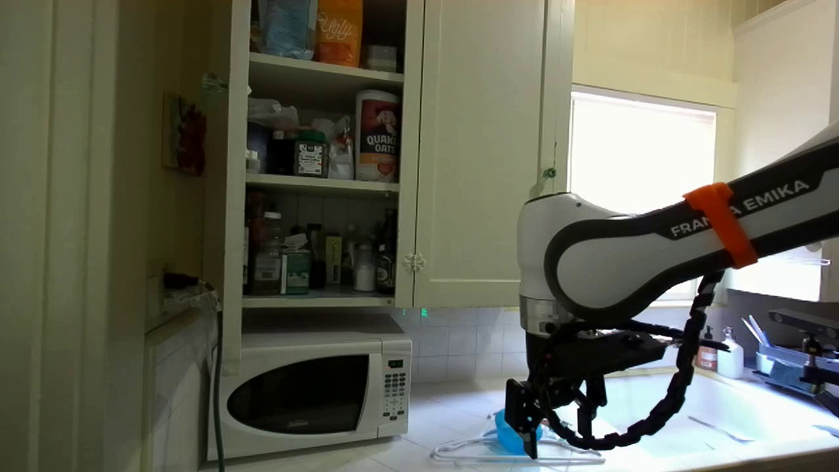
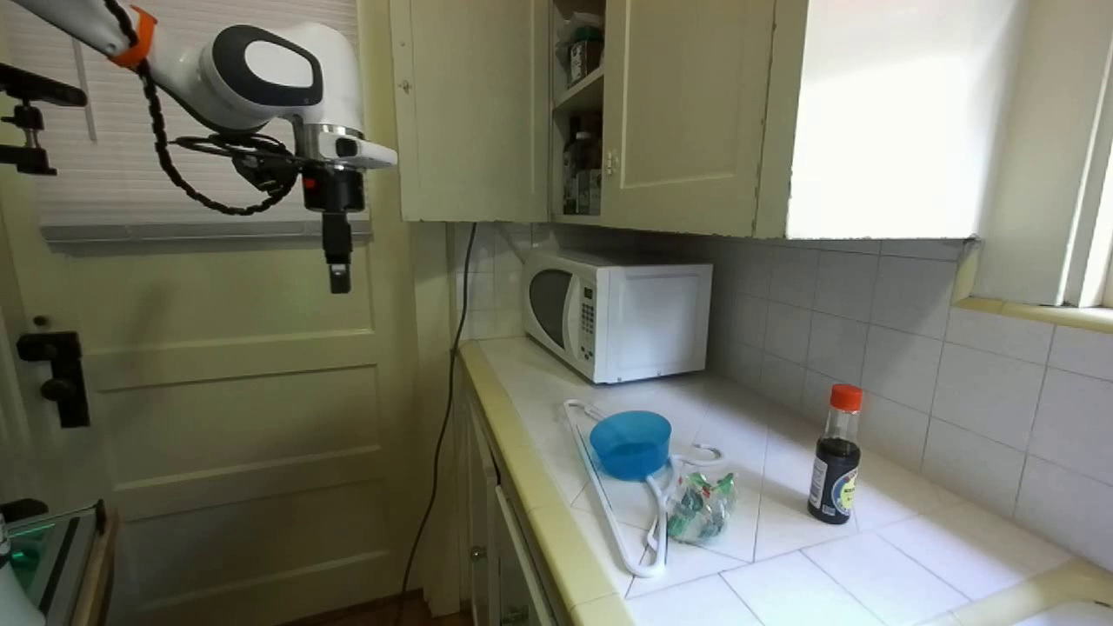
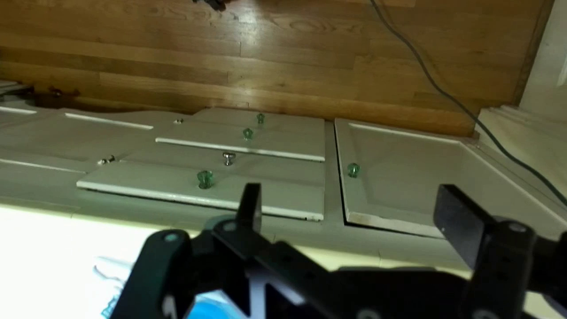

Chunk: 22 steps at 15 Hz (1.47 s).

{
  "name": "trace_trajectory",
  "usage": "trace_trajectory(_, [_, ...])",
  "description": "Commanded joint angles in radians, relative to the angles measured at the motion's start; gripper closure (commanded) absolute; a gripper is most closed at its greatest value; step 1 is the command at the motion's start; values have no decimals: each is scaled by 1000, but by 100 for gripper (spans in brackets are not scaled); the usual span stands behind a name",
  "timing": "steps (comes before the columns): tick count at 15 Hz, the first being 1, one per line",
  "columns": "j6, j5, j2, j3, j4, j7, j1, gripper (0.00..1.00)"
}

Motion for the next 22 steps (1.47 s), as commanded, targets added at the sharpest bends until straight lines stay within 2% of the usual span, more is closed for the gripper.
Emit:
trace_trajectory(1, [123, -125, 75, 70, 30, 134, -22, 0])
trace_trajectory(5, [172, -311, 185, 115, 122, 263, -46, 0])
trace_trajectory(9, [110, -474, 309, 88, 280, 299, -46, 0])
trace_trajectory(12, [70, -472, 413, 41, 408, 273, -22, 0])
trace_trajectory(13, [124, -466, 329, 24, 312, 279, -3, 0])
trace_trajectory(16, [101, -463, 401, 1, 389, 272, 7, 0])
trace_trajectory(20, [98, -462, 412, 1, 397, 272, 13, 0])
trace_trajectory(22, [150, -529, 458, -2, 435, 359, 24, 0])
